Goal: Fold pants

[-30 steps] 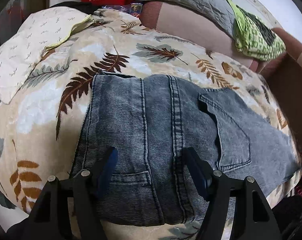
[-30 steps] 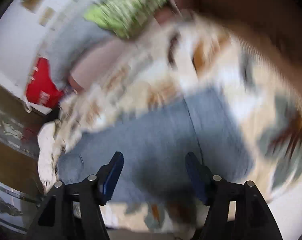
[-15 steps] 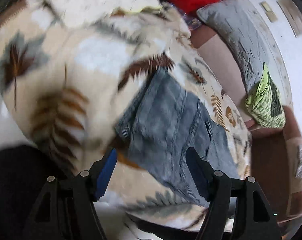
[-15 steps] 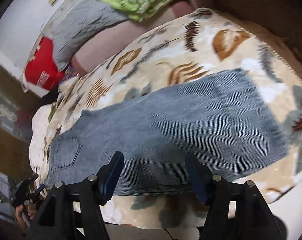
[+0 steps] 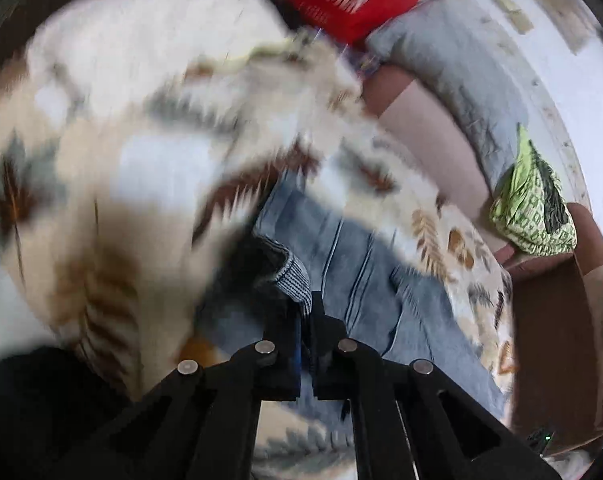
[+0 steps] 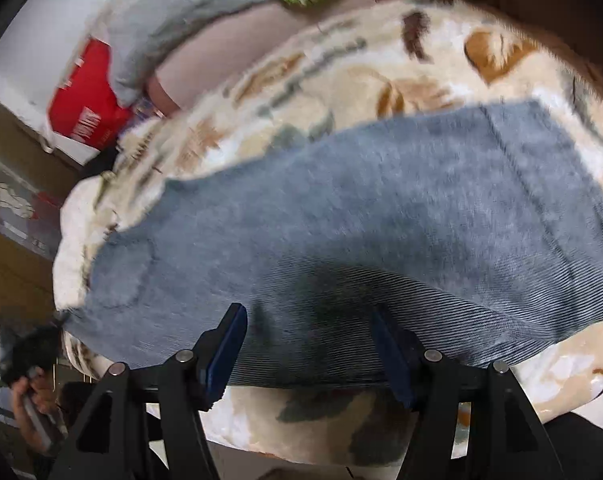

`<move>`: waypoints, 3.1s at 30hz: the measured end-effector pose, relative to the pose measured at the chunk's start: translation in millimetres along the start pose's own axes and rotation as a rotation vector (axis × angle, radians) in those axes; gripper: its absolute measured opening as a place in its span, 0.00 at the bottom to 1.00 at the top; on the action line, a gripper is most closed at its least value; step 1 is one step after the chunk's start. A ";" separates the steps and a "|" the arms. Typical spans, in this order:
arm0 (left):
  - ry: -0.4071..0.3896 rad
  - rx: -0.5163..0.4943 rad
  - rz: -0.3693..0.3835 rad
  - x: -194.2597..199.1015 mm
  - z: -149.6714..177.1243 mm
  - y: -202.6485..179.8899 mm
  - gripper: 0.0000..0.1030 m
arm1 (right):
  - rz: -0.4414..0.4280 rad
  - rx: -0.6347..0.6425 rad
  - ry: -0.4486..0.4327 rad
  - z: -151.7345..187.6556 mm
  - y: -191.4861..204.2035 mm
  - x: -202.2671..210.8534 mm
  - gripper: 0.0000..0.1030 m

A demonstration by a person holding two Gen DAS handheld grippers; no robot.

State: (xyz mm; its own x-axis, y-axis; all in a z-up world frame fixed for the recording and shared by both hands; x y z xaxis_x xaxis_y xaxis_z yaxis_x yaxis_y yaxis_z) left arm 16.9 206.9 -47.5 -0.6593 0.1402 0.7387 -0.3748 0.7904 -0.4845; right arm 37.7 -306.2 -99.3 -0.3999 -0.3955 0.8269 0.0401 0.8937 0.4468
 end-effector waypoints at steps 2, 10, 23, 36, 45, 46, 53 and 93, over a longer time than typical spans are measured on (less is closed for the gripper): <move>-0.023 -0.073 -0.030 0.5 -1.5 -7.1 0.03 | -0.005 0.007 0.001 0.4 0.9 -2.5 0.66; 0.122 0.000 -0.117 -44.3 30.7 40.6 0.13 | 0.010 0.017 -0.029 -5.2 1.3 15.4 0.69; -0.091 -0.182 -0.123 11.9 13.3 -23.6 0.55 | -0.176 -0.436 -0.061 -21.4 -122.1 47.9 0.78; 0.048 -0.378 -0.220 -83.7 36.0 -37.8 0.63 | -0.029 0.322 -0.040 -106.7 126.3 9.4 0.77; 0.033 -0.380 -0.191 -82.9 36.7 -34.3 0.63 | 0.051 0.607 0.215 -145.9 232.6 -151.1 0.64; 0.032 -0.380 -0.189 -83.8 35.9 -35.3 0.63 | 0.055 0.631 0.248 -141.6 235.3 -161.4 0.48; 0.030 -0.375 -0.187 -83.8 36.6 -35.5 0.63 | 0.187 0.681 0.198 -141.0 239.8 -180.3 0.02; 0.003 -0.515 -0.144 -48.7 67.6 -135.2 0.71 | -0.267 -0.629 -0.250 24.4 -167.9 115.5 0.64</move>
State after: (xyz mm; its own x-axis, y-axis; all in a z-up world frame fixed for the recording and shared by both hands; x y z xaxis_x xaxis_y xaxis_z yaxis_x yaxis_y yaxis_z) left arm 55.6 53.0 -49.6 -0.6224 0.0097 0.7826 -0.0924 0.9920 -0.0858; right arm -37.6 -496.9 -87.2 -0.6641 -0.4553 0.5930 0.4007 0.4528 0.7965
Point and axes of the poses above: each gripper's, at about its wrist camera, not at the fingertips, and x roughly against the way its jaws point, y to its left, z to its underside, the point moved 3 cm from there along -x, roughly the way its jaws point, and after that the axes turned 2 degrees about y, right-handed, at the moved point
